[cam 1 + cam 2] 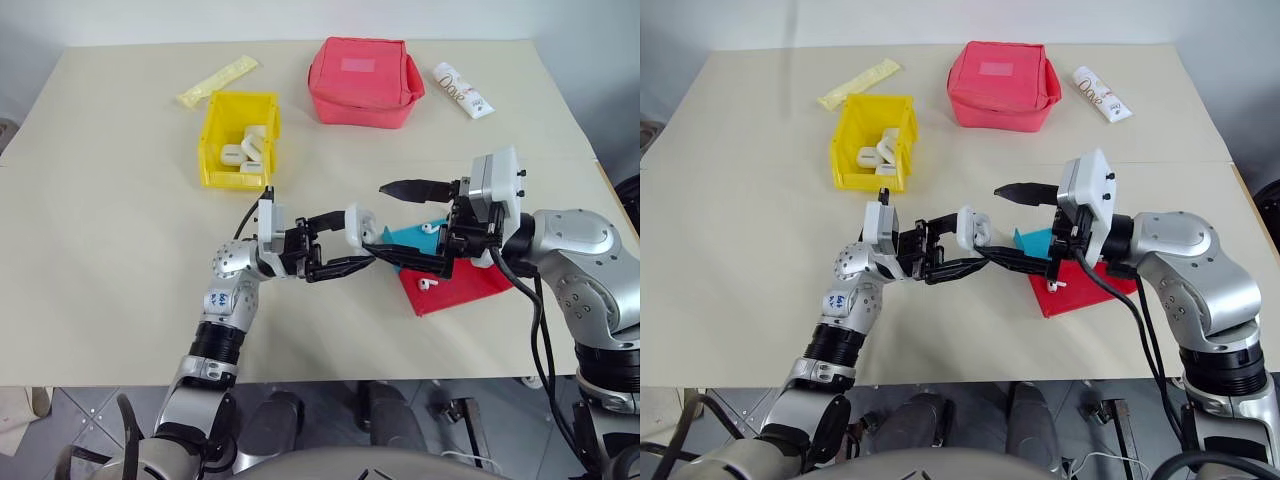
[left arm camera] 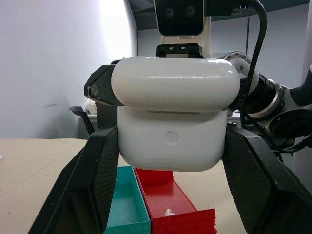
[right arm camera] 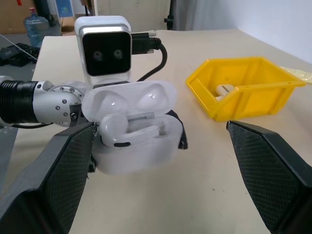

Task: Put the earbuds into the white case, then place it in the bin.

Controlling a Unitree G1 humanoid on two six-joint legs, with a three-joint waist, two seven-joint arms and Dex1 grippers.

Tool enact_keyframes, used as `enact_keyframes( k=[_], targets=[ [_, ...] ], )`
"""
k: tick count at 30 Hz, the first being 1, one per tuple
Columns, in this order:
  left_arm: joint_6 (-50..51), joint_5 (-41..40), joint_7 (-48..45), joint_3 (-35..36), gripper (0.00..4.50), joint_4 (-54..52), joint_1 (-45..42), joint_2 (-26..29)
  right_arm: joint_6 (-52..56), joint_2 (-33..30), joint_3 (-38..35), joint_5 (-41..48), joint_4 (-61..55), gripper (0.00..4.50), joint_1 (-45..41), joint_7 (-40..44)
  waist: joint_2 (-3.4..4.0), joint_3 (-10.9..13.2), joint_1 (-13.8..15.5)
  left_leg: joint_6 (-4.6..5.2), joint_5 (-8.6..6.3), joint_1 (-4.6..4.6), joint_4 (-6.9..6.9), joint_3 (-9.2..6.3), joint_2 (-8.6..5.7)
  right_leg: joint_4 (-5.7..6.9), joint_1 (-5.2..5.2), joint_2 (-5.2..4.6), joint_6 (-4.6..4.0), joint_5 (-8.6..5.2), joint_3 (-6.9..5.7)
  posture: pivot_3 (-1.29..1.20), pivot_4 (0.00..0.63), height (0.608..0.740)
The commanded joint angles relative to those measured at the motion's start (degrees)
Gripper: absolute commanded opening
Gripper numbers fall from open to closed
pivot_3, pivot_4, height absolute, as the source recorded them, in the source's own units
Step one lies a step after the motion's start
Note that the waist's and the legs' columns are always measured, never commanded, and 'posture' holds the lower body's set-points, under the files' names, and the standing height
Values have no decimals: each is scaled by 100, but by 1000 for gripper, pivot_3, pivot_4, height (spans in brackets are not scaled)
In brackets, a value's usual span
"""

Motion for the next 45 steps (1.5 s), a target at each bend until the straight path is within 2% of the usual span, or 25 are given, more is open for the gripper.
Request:
enact_keyframes(
  k=[1, 45],
  targets=[
    [-13, -97, -29, -22, 2782, -295, -14, -35, -58, -109, -129, -22, -20, 4473, -120, 55, 0, 0, -1, 0, 0, 0, 0, 0, 0, 0, 0, 0, 0, 0, 0, 0, 150, 740],
    [100, -92, 3, -226, 2782, -539, 210, -158, -12, -19, 83, -137, 148, 4473, -544, 355, 0, 0, 0, 0, 0, -1, 0, 0, 0, -2, 0, -1, 0, 0, 0, 0, 150, 740]
  ],
)
